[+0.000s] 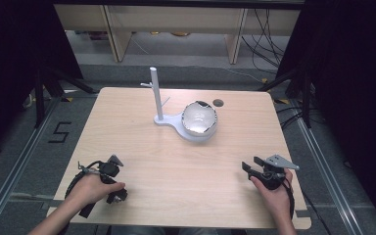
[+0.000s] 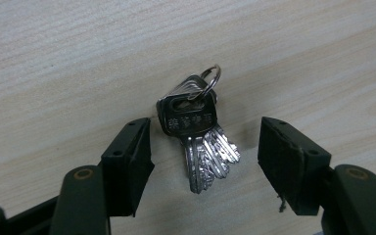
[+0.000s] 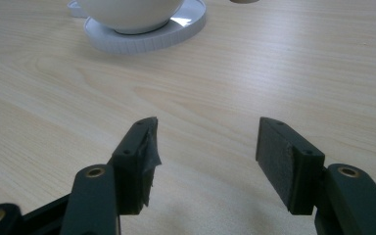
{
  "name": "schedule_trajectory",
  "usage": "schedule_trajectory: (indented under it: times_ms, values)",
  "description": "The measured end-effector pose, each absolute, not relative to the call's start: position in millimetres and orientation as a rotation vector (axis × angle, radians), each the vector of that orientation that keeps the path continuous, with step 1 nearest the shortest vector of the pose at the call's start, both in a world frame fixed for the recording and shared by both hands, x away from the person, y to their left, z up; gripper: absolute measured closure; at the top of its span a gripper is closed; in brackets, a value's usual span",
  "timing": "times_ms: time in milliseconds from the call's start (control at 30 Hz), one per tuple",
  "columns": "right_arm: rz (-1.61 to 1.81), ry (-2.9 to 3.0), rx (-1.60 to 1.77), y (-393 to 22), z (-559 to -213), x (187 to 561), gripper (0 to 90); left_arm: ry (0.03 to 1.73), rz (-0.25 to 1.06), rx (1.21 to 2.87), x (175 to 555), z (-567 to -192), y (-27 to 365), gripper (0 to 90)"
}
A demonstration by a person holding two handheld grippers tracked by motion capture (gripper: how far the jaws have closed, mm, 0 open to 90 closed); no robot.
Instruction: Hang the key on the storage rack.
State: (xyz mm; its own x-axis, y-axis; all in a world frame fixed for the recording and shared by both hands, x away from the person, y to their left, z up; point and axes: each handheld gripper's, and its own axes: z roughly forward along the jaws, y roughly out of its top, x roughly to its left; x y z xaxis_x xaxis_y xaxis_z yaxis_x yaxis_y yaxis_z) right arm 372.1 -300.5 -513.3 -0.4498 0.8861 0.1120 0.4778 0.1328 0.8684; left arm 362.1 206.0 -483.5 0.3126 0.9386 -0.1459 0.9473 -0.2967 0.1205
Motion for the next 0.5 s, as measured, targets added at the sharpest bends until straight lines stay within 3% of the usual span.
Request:
schedule_trajectory:
  times_ms: [167, 500]
  values:
    - [1.261, 1.985, 1.318, -300.0, -513.2, 371.8, 41.8, 1.72, -0.031, 2.476, 362.4, -481.9, 204.3, 46.3]
    - [1.264, 1.984, 1.345, -297.7, -513.3, 370.6, 41.8, 1.708, -0.043, 2.524, 361.2, -480.8, 200.0, 53.7]
